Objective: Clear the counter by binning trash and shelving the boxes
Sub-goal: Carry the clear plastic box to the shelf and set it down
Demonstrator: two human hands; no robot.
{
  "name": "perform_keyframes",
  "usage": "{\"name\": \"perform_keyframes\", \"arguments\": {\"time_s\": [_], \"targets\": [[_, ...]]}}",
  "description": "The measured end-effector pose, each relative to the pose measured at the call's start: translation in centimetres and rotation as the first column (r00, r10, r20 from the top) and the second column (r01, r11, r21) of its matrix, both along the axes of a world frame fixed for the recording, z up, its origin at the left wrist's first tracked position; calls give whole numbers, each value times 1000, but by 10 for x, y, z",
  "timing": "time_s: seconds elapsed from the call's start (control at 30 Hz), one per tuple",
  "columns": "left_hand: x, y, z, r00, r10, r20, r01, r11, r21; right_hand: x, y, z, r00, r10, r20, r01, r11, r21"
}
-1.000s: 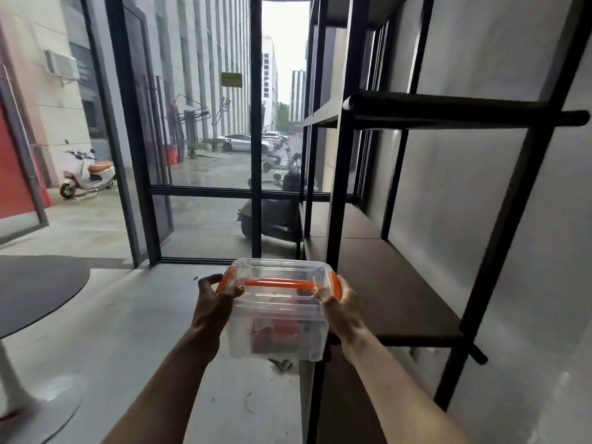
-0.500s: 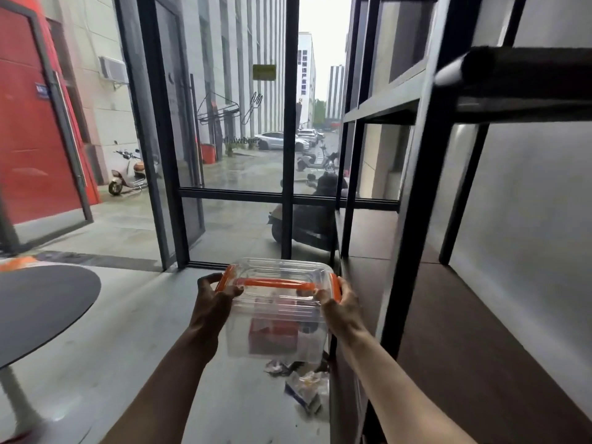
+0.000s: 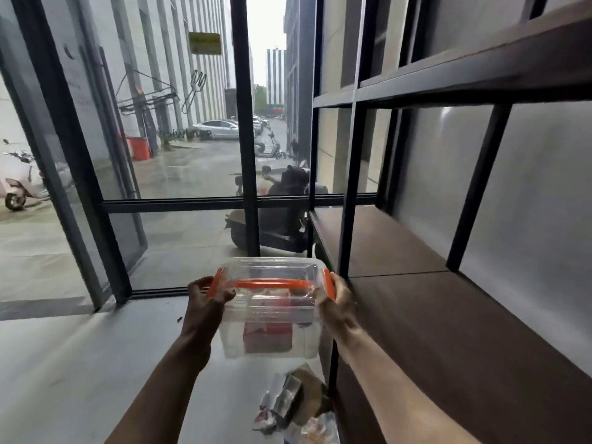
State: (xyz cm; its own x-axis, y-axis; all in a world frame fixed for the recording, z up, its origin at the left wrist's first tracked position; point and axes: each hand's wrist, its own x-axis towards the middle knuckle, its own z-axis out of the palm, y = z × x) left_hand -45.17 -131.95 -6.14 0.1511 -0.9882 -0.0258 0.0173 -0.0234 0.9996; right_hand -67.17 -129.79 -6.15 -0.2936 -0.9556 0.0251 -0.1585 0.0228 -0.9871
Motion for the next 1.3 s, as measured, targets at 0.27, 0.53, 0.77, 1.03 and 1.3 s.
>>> {"name": "perform_keyframes", "arguments": {"time_s": [0.27, 0.53, 0.77, 1.03, 1.3], "targets": [[-83, -179, -26, 975, -215, 54, 214, 977, 15, -74, -130, -39, 967, -251, 41, 250, 968, 36], [-216, -328, -65, 874, -476, 100, 466, 878, 106, -191, -223, -77, 883, -468, 21, 463, 879, 113], [-320, -396, -111, 738, -667, 105, 647, 743, 168, -256, -247, -115, 712, -702, 10, 681, 694, 234], [-417, -420, -160, 473, -876, 92, 850, 481, 213, -280, -231, -154, 383, -922, 59, 850, 377, 367], [-443, -432, -191, 184, -980, 69, 938, 196, 285, -250, -225, -185, 147, -986, -83, 912, 102, 398]]}}
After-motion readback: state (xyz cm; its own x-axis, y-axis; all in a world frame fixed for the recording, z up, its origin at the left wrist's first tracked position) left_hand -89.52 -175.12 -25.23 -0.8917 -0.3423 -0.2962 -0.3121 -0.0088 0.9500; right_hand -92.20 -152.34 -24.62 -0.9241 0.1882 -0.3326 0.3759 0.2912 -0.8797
